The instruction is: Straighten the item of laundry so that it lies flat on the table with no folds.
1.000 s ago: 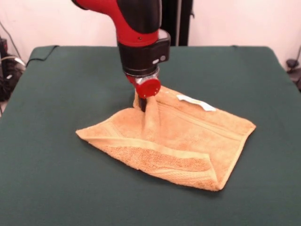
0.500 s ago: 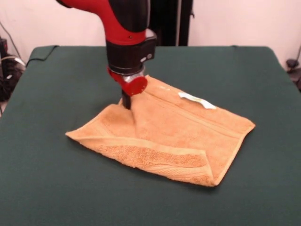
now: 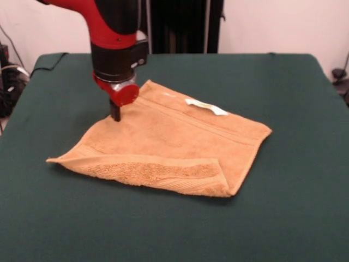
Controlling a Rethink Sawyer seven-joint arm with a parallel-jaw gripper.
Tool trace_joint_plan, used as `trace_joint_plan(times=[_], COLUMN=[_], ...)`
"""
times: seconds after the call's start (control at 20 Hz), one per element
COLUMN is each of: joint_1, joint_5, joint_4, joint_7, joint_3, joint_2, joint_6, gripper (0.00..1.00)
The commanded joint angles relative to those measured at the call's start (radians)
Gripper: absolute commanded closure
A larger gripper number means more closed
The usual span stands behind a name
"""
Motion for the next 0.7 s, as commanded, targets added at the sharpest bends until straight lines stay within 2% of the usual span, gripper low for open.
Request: trace_joint_plan(times=[0.05, 0.25, 0.7], joint_1=[-0.050, -0.071, -0.041], joint_5=[-0.140, -0.170, -0.094], joint_4=[-0.057, -0.065, 0.044], joint_7=[-0.186, -0.169, -0.040], joint_3=[0.029, 0.060, 0.112], joint_2=[0.081, 0.080, 0.001], joint_6=[0.091, 0.117, 0.172], gripper=[1.00, 1.00, 1.00])
